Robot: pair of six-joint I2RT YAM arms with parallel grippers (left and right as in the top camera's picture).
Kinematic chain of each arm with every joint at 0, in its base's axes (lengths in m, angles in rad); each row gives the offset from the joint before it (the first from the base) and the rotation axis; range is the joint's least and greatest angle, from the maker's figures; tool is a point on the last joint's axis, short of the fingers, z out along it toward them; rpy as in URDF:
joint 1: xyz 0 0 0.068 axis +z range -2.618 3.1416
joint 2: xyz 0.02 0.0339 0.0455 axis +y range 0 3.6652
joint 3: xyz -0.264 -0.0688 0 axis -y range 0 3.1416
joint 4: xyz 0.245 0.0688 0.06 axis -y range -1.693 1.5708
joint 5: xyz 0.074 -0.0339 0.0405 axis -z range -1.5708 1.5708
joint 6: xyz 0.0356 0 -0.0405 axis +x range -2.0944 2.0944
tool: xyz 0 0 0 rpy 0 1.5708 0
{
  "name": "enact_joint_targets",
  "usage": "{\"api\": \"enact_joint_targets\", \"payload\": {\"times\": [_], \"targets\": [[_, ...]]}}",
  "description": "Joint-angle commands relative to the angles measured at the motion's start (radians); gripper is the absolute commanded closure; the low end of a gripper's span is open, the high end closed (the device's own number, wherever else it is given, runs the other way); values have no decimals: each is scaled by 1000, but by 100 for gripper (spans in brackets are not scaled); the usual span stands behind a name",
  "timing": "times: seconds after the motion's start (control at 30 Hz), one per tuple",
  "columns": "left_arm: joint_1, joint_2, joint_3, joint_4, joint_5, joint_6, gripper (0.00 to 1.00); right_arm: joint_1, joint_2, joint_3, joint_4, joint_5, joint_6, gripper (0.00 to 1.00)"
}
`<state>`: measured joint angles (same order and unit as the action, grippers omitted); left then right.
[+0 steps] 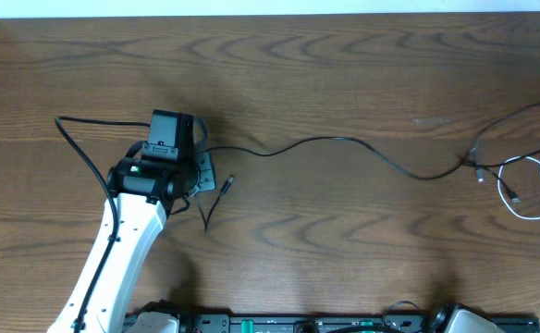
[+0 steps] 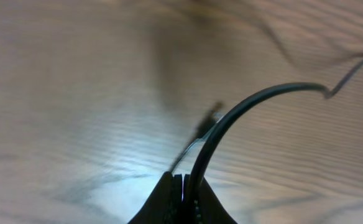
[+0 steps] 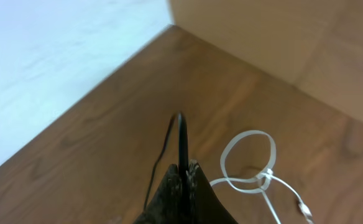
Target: Untangle cables
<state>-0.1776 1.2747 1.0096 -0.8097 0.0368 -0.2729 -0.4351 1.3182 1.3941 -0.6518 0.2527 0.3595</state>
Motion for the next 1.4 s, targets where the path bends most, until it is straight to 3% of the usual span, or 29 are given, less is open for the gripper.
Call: {"api": "enact_joint_targets", "payload": {"times": [0.0, 0.17, 0.57, 0.6, 0.67, 0.73, 0.9, 0.97, 1.07, 1.2, 1.37], "targets": [[9, 5, 6, -43, -260, -156, 92, -66, 29, 11, -29, 32, 93, 99], [71, 5, 6, -31, -284, -286, 92, -103, 82, 10, -69, 26, 97, 99], [76, 5, 6, -24, -175, -278, 92, -111, 238, 10, -160, 124, 96, 96], [75, 5, 6, -24, -175, -278, 92, -115, 244, 10, -160, 123, 96, 91], [75, 5, 6, -24, -175, -278, 92, -128, 264, 10, -158, 108, 96, 64], [75, 5, 6, -24, -175, -278, 92, -138, 272, 10, -149, 49, 96, 50], [76, 5, 6, -14, -147, -278, 92, -143, 277, 10, -137, -189, 77, 39], [75, 5, 6, 25, -79, -243, 92, -135, 277, 10, -134, -427, -10, 34], [71, 5, 6, 189, 209, -94, 92, -100, 277, 10, -173, -661, -144, 27], [44, 5, 6, 401, 528, -55, 92, -22, 277, 10, -271, -743, -277, 20], [-42, 5, 6, 649, 826, -55, 92, 117, 277, 10, -357, -784, -431, 11]]}}
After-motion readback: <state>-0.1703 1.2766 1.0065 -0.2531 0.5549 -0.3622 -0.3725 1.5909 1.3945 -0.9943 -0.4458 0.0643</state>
